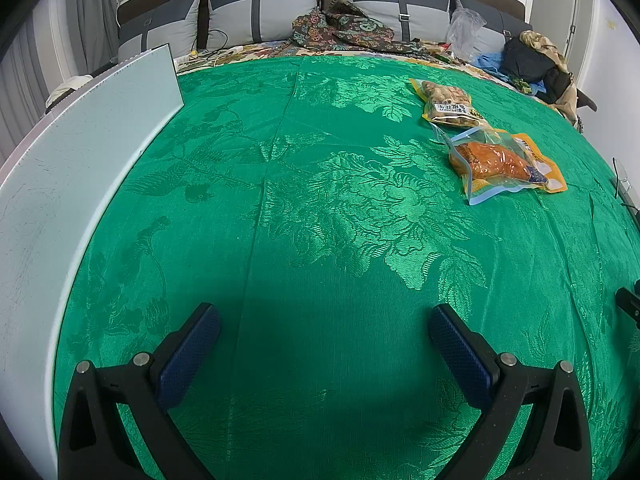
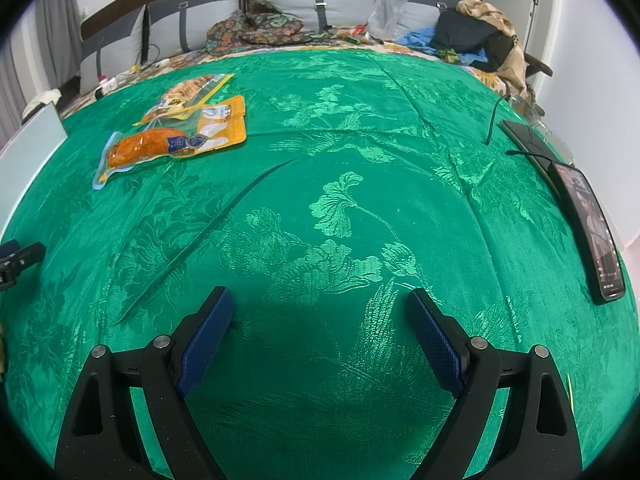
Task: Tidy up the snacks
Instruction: 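Move both grippers back over the bed, then grasp the clear peanut bag with the left gripper while the right moves to the orange sausage pack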
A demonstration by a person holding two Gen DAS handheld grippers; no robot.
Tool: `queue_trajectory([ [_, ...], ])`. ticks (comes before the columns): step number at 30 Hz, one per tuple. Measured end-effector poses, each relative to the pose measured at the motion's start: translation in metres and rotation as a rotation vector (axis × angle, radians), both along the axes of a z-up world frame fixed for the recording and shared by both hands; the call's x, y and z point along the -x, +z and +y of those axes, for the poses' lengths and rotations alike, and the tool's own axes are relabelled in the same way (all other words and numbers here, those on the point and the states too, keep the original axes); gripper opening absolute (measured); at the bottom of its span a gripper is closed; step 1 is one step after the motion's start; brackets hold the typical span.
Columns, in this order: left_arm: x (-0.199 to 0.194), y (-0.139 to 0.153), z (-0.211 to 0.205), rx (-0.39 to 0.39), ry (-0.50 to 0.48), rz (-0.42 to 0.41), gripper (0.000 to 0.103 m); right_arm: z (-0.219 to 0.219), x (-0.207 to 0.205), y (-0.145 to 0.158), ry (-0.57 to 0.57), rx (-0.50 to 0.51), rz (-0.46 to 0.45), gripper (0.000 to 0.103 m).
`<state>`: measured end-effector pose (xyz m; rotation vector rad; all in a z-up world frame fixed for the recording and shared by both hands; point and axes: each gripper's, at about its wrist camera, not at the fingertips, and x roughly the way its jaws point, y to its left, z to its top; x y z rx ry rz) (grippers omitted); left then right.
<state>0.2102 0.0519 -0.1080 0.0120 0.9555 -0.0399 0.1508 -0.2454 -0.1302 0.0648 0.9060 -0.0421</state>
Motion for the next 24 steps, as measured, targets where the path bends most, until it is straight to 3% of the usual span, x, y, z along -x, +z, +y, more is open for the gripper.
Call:
queue_trajectory([
  [15, 0.0, 0.0, 0.0, 0.0, -0.001, 0.0, 0.103, 0.0, -0.001, 0.001, 0.0, -0.002, 0.0, 0.091],
  [17, 0.0, 0.0, 0.0, 0.001, -0.001, 0.0, 0.103, 0.001, -0.015, 0.002, 0.004, 0.005, 0.022, 0.09],
  [19, 0.0, 0.0, 0.0, 0.0, -0.001, -0.001, 0.103, 0.004, -0.034, 0.017, 0.014, -0.02, -0.019, 0.09],
  [21, 0.0, 0.0, 0.0, 0.001, -0.001, -0.001, 0.103, 0.014, -0.068, 0.037, 0.031, -0.066, -0.054, 0.09],
  [24, 0.0, 0.0, 0.0, 0.001, -0.001, -0.001, 0.103, 0.043, -0.13, 0.051, 0.078, -0.127, -0.018, 0.09],
])
